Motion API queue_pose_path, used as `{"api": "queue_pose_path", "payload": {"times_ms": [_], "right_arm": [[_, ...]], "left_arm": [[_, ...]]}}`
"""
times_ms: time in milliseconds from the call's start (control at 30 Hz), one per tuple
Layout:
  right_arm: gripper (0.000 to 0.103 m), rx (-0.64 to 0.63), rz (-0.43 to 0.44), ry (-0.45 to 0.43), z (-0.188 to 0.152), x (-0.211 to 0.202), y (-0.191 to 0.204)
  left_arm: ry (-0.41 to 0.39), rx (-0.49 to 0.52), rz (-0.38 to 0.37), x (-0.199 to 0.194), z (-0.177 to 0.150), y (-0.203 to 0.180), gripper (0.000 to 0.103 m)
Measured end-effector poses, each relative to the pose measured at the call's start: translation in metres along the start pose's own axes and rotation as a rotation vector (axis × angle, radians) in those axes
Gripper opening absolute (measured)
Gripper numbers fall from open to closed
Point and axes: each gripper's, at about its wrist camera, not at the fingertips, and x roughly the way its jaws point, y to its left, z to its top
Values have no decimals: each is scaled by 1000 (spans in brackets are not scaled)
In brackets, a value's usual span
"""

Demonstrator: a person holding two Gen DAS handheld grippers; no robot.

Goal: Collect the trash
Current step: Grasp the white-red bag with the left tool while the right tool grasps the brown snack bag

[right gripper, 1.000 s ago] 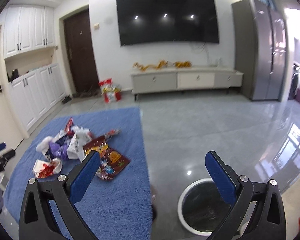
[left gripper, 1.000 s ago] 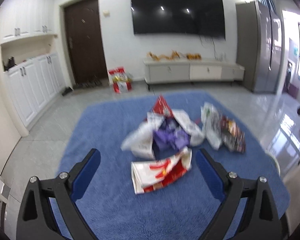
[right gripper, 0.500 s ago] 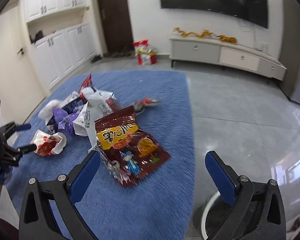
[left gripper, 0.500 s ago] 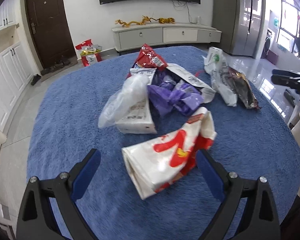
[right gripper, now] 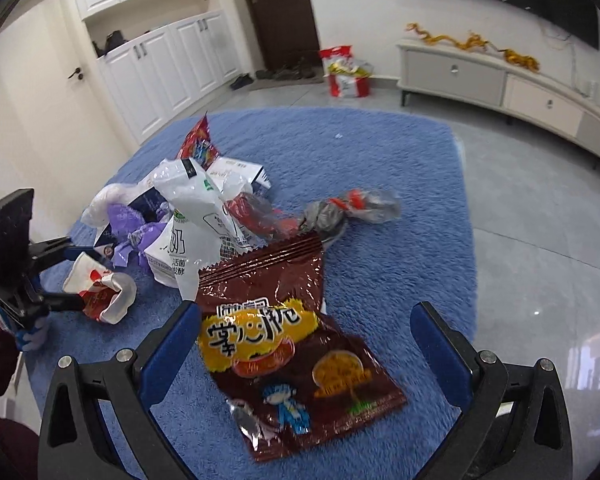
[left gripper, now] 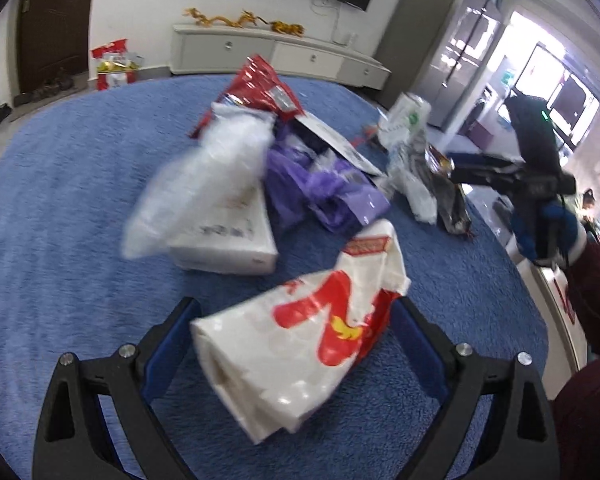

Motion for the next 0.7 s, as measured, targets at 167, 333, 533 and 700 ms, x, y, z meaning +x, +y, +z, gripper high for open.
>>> {"api": "queue_pose_path", "payload": {"times_ms": [167,333,533,700], "right_arm": [[97,-19,42,63,0,13,-5],[91,-12,59,99,-15,16,-6],[68,27,34,67,-33,1,-7],[48,67,37,40,-46,-11,-3]], "left_arm": [[5,53,29,5,-8,-16,88],[18,59,93,9,-10,-24,68],[16,61,162,11,-16,-39,64],[-13,9,151,5,-25,-53,60]]}}
